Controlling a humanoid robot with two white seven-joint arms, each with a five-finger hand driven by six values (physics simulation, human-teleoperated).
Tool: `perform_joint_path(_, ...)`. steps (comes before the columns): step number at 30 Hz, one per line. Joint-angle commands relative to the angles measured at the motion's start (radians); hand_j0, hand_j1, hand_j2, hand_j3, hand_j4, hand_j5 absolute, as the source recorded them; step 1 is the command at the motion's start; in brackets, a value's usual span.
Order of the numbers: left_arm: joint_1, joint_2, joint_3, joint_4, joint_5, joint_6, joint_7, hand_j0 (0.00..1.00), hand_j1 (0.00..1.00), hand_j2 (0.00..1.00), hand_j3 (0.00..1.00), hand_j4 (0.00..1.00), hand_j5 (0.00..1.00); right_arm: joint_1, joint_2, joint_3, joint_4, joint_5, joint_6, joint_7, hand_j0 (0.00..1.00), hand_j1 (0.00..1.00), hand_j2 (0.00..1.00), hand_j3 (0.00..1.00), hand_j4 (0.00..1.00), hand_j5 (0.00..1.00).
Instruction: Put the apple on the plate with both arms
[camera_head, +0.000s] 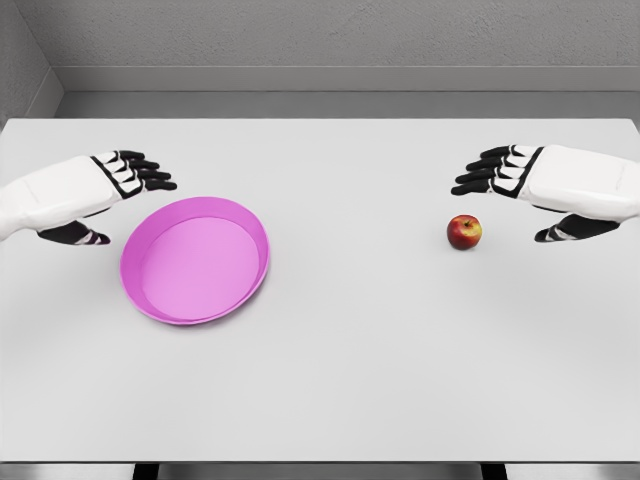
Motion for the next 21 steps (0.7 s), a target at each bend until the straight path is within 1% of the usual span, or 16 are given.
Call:
perform_joint_path(1,0.000,0.002,0.002,0.000,0.006,0.001,-0.009,1.00,1.00,1.00,1.00,1.00,1.00,0.000,-0.001,0.000,0.000,-0.005,0.002,0.000,1.00,1.00,1.00,1.00,1.00,1.00)
perform_joint_path(7,0.000,0.002,0.001,0.000,0.006,0.001,-0.009,1.00,1.00,1.00,1.00,1.00,1.00,-0.014,-0.007,-0.006,0.010,-0.006,-0.012,-0.004,1.00,1.00,1.00,1.00,1.00,1.00)
perform_joint_path(8,0.000,0.002,0.002,0.000,0.006,0.001,-0.009,1.00,1.00,1.00,1.00,1.00,1.00,-0.005,-0.016,-0.004,0.012,-0.008,-0.012,-0.004,1.00,1.00,1.00,1.00,1.00,1.00)
perform_joint_path(9,0.000,0.002,0.001,0.000,0.006,0.001,-0.009,1.00,1.00,1.00,1.00,1.00,1.00,0.003,-0.012,-0.004,0.026,-0.008,-0.012,-0.002,1.00,1.00,1.00,1.00,1.00,1.00)
perform_joint_path(11,0.000,0.000,0.001,0.000,0.006,0.001,-0.009,1.00,1.00,1.00,1.00,1.00,1.00,0.000,-0.009,-0.004,0.046,-0.019,-0.012,0.032,1.00,1.00,1.00,1.00,1.00,1.00)
perform_joint_path(12,0.000,0.002,0.001,0.000,0.006,0.001,-0.009,1.00,1.00,1.00,1.00,1.00,1.00,0.003,0.000,-0.004,0.047,-0.034,-0.012,0.096,1.00,1.00,1.00,1.00,1.00,1.00)
perform_joint_path(13,0.000,0.002,0.001,0.000,0.006,0.001,-0.009,1.00,1.00,1.00,1.00,1.00,1.00,0.000,0.037,-0.004,0.067,-0.072,0.011,0.183,1.00,1.00,1.00,1.00,1.00,1.00)
perform_joint_path(14,-0.002,0.002,0.001,0.000,0.006,0.001,-0.009,1.00,1.00,1.00,1.00,1.00,1.00,-0.008,0.062,-0.006,0.088,-0.101,0.046,0.245,1.00,1.00,1.00,1.00,1.00,1.00)
perform_joint_path(15,-0.002,0.002,0.001,0.000,0.006,0.001,-0.009,1.00,1.00,1.00,1.00,1.00,1.00,-0.015,0.069,-0.006,0.113,-0.118,0.052,0.250,1.00,1.00,1.00,1.00,1.00,1.00)
perform_joint_path(16,-0.002,0.002,0.001,0.000,0.006,0.001,-0.009,1.00,1.00,1.00,1.00,1.00,1.00,-0.021,0.086,-0.006,0.122,-0.128,0.059,0.250,1.00,1.00,1.00,1.00,1.00,1.00)
perform_joint_path(17,-0.002,0.002,0.001,0.000,0.006,0.001,-0.009,1.00,1.00,1.00,1.00,1.00,1.00,-0.025,0.123,-0.004,0.147,-0.128,0.085,0.250,1.00,1.00,1.00,1.00,1.00,1.00)
perform_joint_path(20,-0.002,0.000,0.001,0.000,0.006,0.001,-0.009,1.00,1.00,1.00,1.00,1.00,1.00,-0.071,0.215,-0.003,0.208,-0.155,0.138,0.250,1.00,1.00,1.00,1.00,1.00,1.00)
perform_joint_path(21,-0.002,0.000,0.001,0.000,0.006,0.001,-0.009,1.00,1.00,1.00,1.00,1.00,1.00,-0.074,0.231,0.000,0.220,-0.154,0.149,0.250,1.00,1.00,1.00,1.00,1.00,1.00)
